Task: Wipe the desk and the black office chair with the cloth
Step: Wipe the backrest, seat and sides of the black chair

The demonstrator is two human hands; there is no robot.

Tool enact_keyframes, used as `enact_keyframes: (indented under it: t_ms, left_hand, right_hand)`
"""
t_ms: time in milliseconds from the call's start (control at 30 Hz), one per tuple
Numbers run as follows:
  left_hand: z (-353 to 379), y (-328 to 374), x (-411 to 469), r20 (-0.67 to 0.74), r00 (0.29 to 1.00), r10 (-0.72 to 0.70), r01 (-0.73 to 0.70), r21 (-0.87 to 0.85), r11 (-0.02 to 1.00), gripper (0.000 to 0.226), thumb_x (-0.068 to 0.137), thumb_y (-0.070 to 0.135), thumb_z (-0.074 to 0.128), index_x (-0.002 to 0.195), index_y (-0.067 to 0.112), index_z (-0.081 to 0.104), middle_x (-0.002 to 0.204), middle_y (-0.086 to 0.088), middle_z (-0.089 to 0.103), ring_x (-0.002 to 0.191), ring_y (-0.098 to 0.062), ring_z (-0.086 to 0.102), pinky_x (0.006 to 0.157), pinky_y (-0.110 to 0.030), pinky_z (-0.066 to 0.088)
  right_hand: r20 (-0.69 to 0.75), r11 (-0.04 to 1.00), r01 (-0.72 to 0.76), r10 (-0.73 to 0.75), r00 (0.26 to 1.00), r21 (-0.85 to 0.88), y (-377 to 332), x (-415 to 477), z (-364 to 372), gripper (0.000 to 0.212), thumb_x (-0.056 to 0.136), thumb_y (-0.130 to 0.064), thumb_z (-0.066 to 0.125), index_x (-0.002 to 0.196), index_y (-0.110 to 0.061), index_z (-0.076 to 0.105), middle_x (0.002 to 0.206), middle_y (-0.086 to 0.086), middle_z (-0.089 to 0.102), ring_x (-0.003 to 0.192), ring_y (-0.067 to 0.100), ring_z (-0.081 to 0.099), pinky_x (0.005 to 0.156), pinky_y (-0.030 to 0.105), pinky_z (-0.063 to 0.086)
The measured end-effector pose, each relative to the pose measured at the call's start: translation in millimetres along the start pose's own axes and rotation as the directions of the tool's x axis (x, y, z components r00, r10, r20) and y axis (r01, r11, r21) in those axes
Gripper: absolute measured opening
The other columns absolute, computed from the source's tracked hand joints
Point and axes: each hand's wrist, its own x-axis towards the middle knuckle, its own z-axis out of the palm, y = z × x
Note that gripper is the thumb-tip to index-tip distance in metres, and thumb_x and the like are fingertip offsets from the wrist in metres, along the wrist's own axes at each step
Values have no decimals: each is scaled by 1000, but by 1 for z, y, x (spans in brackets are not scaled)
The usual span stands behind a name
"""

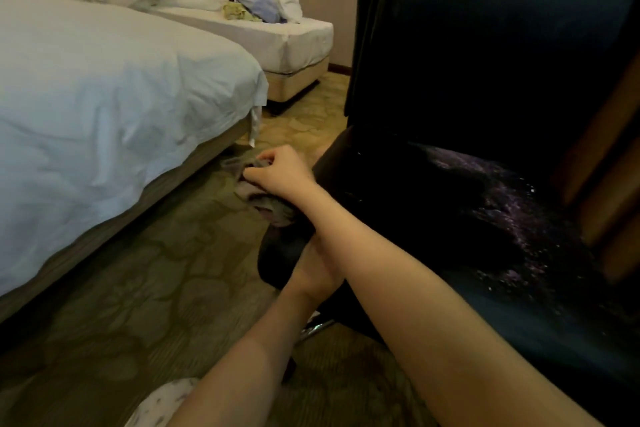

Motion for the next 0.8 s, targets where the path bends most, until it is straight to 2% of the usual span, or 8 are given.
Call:
enact_keyframes:
  t_ms: [33, 67, 133, 167, 433, 633, 700, 800]
  left_hand:
    - [-6, 5, 2, -87, 995, 43, -43, -1, 999, 47, 87, 5, 48, 134, 0, 42, 138, -17, 46, 127, -29, 44, 104, -33, 38]
    - [-13, 9, 2, -184, 981, 65, -71, -26, 997, 42, 84, 4, 48, 125, 3, 48, 127, -19, 55, 116, -33, 47, 93, -36, 47]
    - [-5, -1, 13, -328, 917, 227, -209, 90, 974, 21, 76, 9, 48, 97, 13, 48, 88, -15, 60, 80, -28, 43, 62, -35, 43]
    - [-2, -4, 15, -318, 903, 288, -272, 93, 958, 14, 75, 13, 47, 88, 16, 43, 76, -9, 56, 72, -22, 37, 58, -30, 34]
    - [0, -9, 14, -394, 861, 321, -308, 99, 946, 13, 76, 14, 47, 79, 19, 36, 68, -4, 52, 69, -16, 34, 60, -27, 28]
    - [3, -8, 17, -424, 844, 328, -302, 130, 944, 11, 76, 12, 46, 80, 18, 38, 69, -6, 53, 70, -17, 33, 61, -27, 25]
    - [6, -8, 17, -428, 837, 340, -299, 162, 940, 11, 76, 11, 47, 83, 16, 40, 70, -6, 55, 70, -18, 34, 61, -27, 25]
    - [7, -8, 16, -441, 834, 331, -290, 160, 944, 11, 76, 10, 48, 84, 16, 42, 70, -5, 55, 71, -18, 36, 62, -27, 25]
  right_hand:
    - [-32, 987, -9, 4, 999, -160, 7, -1, -5, 13, 84, -35, 63, 88, -23, 67, 100, 3, 60, 100, 20, 50, 84, 35, 41]
    - [-65, 944, -57, 37, 997, -326, 21, 0, -12, 26, 84, -39, 62, 106, -26, 66, 120, 4, 53, 117, 25, 41, 94, 43, 38]
    - [-124, 890, -146, 102, 987, -431, 52, -3, -27, 38, 83, -42, 61, 120, -35, 60, 132, 3, 41, 126, 30, 30, 97, 51, 33]
    - [-162, 888, -180, 122, 979, -423, 67, -6, -37, 40, 82, -42, 61, 122, -39, 58, 132, 3, 39, 126, 30, 29, 97, 52, 33]
    - [-480, 774, -519, 323, 815, -361, 172, -73, -115, 45, 82, -39, 66, 126, -35, 57, 131, 6, 39, 122, 34, 32, 98, 53, 33]
    - [-623, 557, -774, 499, 602, -302, 208, -122, -160, 48, 83, -37, 64, 128, -22, 57, 135, 13, 37, 124, 36, 29, 99, 55, 31]
    - [-645, 581, -745, 438, 626, -328, 201, -122, -158, 42, 83, -33, 64, 124, -23, 60, 135, 14, 39, 124, 36, 29, 100, 55, 31]
    - [-644, 767, -552, 247, 725, -328, 167, -104, -133, 40, 81, -33, 65, 121, -27, 62, 129, 7, 44, 123, 33, 32, 98, 49, 34]
